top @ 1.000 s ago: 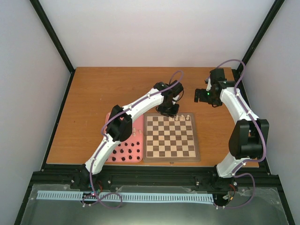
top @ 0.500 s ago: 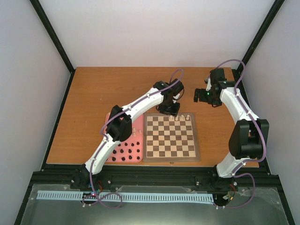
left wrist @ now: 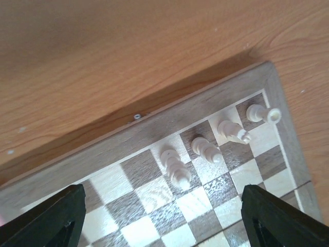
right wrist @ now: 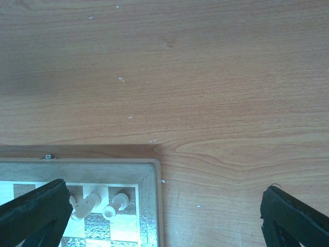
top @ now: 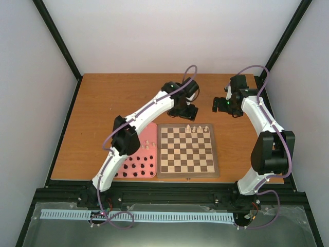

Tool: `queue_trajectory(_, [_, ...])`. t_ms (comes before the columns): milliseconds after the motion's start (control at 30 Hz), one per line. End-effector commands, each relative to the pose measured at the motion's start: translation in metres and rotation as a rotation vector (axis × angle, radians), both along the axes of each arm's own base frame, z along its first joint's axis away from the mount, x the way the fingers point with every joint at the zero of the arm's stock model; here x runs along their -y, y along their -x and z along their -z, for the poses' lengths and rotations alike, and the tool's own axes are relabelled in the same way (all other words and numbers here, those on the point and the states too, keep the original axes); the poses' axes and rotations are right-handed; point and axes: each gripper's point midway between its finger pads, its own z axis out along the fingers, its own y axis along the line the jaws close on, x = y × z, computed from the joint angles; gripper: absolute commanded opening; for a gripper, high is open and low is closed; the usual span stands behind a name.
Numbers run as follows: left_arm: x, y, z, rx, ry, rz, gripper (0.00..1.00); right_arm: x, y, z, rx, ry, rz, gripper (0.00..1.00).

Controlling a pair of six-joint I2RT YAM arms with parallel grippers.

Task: Set up the chess pieces on the board
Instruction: Place the chess piece on the chessboard, then pick up the chess piece from the storage box.

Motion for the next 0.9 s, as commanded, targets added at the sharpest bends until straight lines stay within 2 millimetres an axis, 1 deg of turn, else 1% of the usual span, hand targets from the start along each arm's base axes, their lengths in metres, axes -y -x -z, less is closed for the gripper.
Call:
queue_trajectory(0, [-0.042, -0.021, -0.085, 0.162, 0.032, -0.064, 0.85, 0.002, -0.004, -0.014, 0.045, -0.01, 0.0, 1.0])
queue_trajectory(67, [-0.064, -0.025, -0.1, 0.199, 0.003, -0.087, 0.86, 0.002, -0.003, -0.014, 0.047, -0.009, -0.002, 1.0])
queue_trajectory(167, [-0.098, -0.023, -0.123, 0.254, -0.034, -0.128, 0.86, 0.002, 0.0, -0.014, 0.047, -0.005, -0.004, 1.0])
queue_trajectory(200, [-0.109, -0.023, -0.127, 0.265, -0.041, -0.146, 0.86, 0.003, 0.0, -0.015, 0.048, -0.004, -0.005, 1.0])
queue_trajectory(267, [-0.132, -0.022, -0.125, 0.262, -0.062, -0.19, 0.82, 0.001, 0.002, -0.014, 0.047, -0.01, -0.008, 1.0])
queue_trajectory(300, [-0.144, -0.022, -0.118, 0.25, -0.073, -0.214, 0.77, 0.001, 0.003, -0.014, 0.047, -0.014, -0.008, 1.0])
queue_trajectory(333, [-0.156, -0.018, -0.102, 0.214, -0.097, -0.234, 0.73, 0.001, 0.004, -0.014, 0.047, -0.017, -0.009, 1.0])
queue_trajectory(400, [-0.176, -0.016, -0.089, 0.185, -0.115, -0.271, 0.65, 0.0, 0.005, -0.013, 0.044, -0.018, -0.01, 1.0])
queue_trajectory(500, [-0.194, -0.011, -0.064, 0.148, -0.162, -0.285, 0.62, 0.0, 0.006, -0.013, 0.044, -0.017, -0.011, 1.0])
queue_trajectory(567, [-0.198, -0.007, -0.048, 0.122, -0.188, -0.277, 0.6, 0.0, 0.006, -0.013, 0.042, -0.018, -0.012, 1.0])
queue_trajectory(667, [-0.199, -0.005, -0.027, 0.097, -0.206, -0.277, 0.6, -0.001, 0.005, -0.012, 0.038, -0.023, -0.014, 1.0])
queue_trajectory(867, [-0.195, -0.016, 0.002, 0.068, -0.206, -0.269, 0.58, 0.0, 0.006, -0.01, 0.034, -0.02, -0.014, 1.0])
